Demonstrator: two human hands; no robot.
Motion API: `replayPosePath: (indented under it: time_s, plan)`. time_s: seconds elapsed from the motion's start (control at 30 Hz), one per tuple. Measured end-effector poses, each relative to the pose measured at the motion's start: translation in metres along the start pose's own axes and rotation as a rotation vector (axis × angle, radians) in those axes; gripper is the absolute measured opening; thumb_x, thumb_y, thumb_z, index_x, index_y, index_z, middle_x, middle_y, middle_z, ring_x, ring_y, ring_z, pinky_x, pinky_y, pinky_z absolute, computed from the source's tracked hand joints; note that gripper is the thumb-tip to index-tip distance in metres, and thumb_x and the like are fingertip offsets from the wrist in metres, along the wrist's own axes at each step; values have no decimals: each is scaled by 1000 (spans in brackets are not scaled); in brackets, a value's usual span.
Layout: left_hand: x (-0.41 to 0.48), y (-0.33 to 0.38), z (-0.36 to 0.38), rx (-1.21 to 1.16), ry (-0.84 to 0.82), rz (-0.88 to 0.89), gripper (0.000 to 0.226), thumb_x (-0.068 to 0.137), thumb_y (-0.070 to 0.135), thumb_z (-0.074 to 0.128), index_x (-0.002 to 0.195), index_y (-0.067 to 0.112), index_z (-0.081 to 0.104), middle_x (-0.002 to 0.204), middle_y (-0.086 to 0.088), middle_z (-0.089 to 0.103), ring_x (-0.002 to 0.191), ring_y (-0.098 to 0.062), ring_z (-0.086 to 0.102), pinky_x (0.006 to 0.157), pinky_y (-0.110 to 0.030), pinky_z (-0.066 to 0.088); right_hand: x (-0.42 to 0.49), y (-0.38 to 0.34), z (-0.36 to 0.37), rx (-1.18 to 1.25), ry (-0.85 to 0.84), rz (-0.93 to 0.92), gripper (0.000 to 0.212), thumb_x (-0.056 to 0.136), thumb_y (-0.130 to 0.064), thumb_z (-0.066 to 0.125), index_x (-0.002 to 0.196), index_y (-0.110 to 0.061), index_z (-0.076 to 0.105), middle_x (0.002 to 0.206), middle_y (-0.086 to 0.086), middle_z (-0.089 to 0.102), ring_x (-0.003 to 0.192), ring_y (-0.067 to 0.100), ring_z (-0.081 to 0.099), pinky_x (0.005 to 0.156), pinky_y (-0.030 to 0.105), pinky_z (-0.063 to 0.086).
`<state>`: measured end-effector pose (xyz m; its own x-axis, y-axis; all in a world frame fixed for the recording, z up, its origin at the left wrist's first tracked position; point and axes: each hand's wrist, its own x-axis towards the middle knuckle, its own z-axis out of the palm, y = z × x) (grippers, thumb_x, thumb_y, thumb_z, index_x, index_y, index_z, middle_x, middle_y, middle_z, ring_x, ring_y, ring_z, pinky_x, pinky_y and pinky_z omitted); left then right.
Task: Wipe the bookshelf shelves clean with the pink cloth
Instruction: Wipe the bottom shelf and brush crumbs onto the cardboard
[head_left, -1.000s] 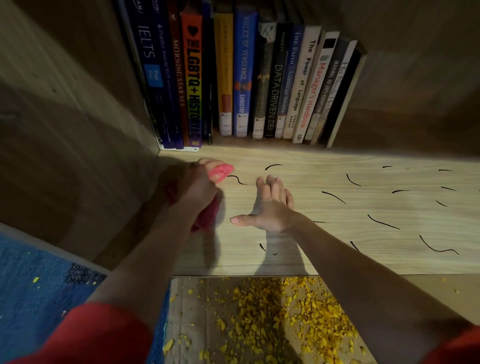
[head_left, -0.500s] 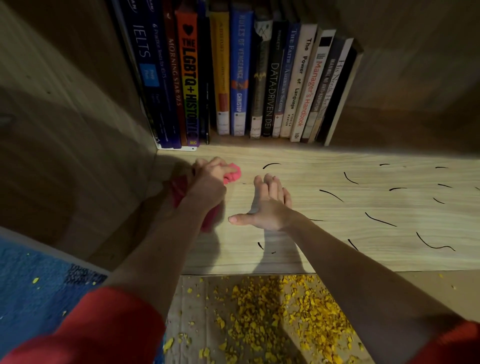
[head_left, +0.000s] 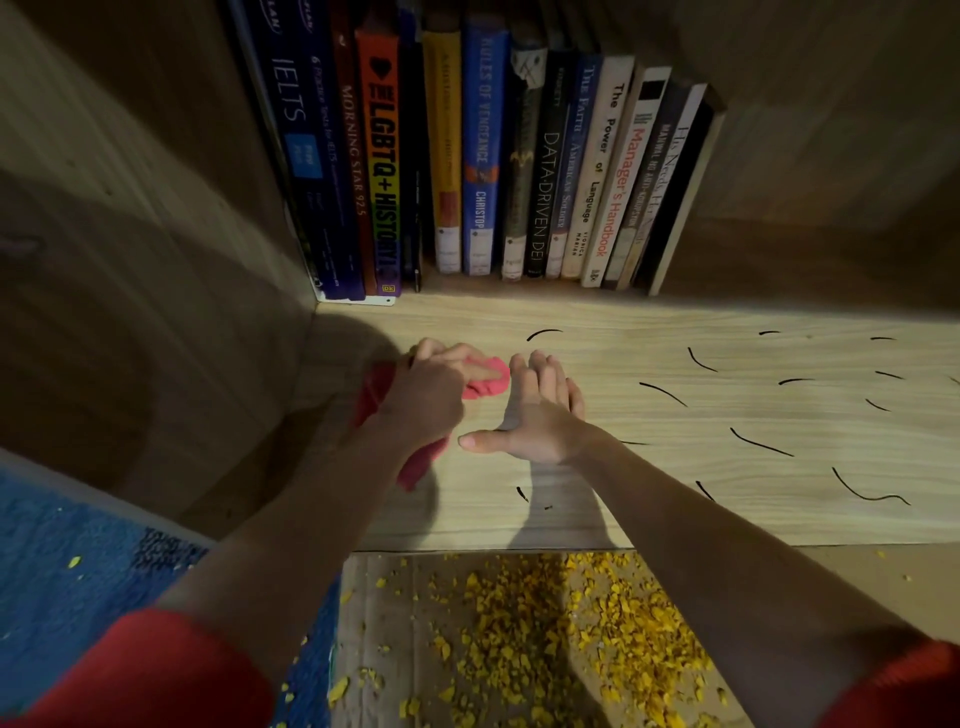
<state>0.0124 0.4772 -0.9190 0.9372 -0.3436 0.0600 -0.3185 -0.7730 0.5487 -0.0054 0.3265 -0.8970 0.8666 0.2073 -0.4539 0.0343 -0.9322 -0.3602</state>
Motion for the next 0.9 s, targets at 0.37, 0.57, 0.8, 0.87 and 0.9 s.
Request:
replayPosePath:
  time_s: [0.37,0.57,0.8,0.87,0.9]
  plan:
    - [19,0,-4,-15,54,-264,50,92,-4,43,130,26,54,128,6,43,116,-20,30,102,-14,25,2,2,3,-6,21,0,123,69,-72,60,147,-13,-15,153,11,-26,138,22,-30,112,43,-14]
    - [-26,31,5,138,-49,-273,51,85,38,63,133,46,44,132,22,40,120,-16,31,101,-29,26,1,-3,-2,16,46,-9,123,67,-69,65,148,-13,-8,154,11,-16,141,24,-23,114,43,-7]
    - [-34,48,3,160,-38,-353,56,91,3,46,136,37,45,136,12,41,117,-21,34,99,-33,29,-51,1,-31,642,119,-87,47,92,-19,57,134,-1,44,113,6,54,100,11,55,78,6,40]
    - [-47,52,7,131,-79,-343,55,89,2,47,134,33,49,133,10,45,117,-23,35,102,-34,31,-75,9,-30,1018,214,-18,35,92,1,52,126,2,49,101,3,61,79,4,58,60,3,43]
    - [-56,54,9,116,-89,-302,55,89,2,47,131,36,52,130,10,46,115,-23,36,103,-33,32,-85,16,-27,1163,230,16,36,88,6,54,124,2,50,102,6,64,77,8,62,60,8,46]
